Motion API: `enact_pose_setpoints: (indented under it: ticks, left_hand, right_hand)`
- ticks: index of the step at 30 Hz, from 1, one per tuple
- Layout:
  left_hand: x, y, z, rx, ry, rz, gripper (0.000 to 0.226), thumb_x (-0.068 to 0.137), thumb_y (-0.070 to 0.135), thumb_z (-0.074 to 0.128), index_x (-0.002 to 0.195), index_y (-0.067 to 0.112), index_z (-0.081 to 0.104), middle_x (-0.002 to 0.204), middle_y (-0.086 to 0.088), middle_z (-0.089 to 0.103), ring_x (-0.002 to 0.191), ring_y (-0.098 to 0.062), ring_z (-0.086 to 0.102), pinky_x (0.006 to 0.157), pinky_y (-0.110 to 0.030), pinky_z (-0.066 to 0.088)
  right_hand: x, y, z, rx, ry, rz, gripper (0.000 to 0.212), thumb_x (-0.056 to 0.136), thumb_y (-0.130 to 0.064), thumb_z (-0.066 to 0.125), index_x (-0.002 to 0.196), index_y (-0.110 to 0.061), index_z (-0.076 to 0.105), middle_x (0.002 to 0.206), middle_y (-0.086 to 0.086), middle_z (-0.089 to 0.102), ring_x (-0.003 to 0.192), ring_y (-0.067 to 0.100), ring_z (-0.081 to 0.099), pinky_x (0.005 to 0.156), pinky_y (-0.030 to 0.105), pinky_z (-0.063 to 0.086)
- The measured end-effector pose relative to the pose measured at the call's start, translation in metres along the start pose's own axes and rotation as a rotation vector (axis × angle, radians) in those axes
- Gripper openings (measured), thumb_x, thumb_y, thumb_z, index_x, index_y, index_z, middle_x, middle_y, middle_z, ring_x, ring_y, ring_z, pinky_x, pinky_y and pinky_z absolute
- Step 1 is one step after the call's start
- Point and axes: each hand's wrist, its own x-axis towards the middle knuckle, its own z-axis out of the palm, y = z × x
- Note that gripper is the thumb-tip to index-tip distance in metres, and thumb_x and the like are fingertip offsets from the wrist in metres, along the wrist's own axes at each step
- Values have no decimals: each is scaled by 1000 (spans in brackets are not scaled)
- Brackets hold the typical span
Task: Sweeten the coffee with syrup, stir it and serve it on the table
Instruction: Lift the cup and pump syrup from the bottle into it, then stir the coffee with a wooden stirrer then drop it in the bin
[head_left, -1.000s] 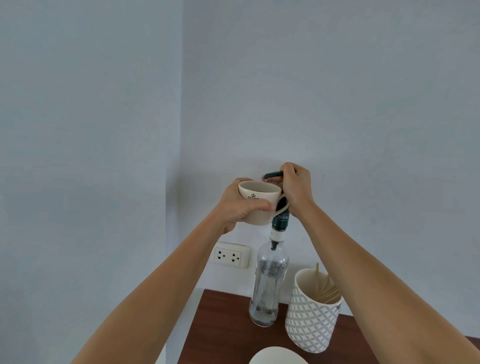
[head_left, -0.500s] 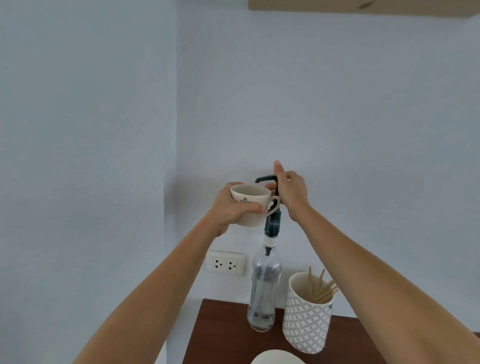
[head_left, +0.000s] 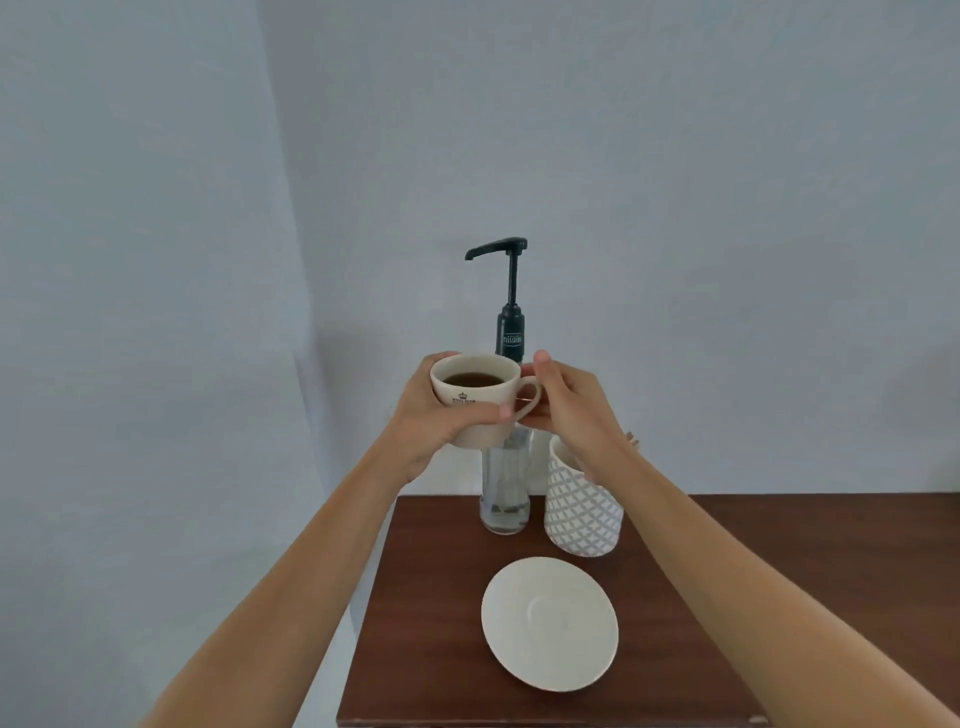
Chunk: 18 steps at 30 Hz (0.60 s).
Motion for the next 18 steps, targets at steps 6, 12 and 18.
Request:
enact_pose_setpoints:
  ticks: [6, 12, 18]
  left_hand:
    - [-46, -66, 32, -24, -63, -38, 83, 57, 3, 93, 127, 18, 50, 116, -4, 68, 106, -12, 67, 84, -24, 57]
    - [-82, -126, 57, 61, -103, -59, 80, 60, 6, 94, 126, 21, 51, 118, 2, 66, 112, -10, 64, 95, -34, 53]
    - [-101, -153, 68, 179, -85, -37, 86, 51, 31, 99, 124, 33, 52, 119, 13, 66, 116, -8, 62, 100, -43, 51]
  right_hand:
    - [-52, 62, -21, 44, 3, 110, 36, 106, -22, 43, 104, -2, 73, 101, 25, 74, 102, 35, 71, 88, 45, 61]
    - [-92, 123, -39, -57, 10, 193, 34, 105, -25, 45, 99, -21, 78, 97, 6, 79, 98, 23, 74, 88, 47, 61]
    - [-111, 144, -44, -110, 6, 247, 34, 105, -23, 45, 94, -25, 78, 93, 1, 78, 95, 19, 73, 89, 44, 61]
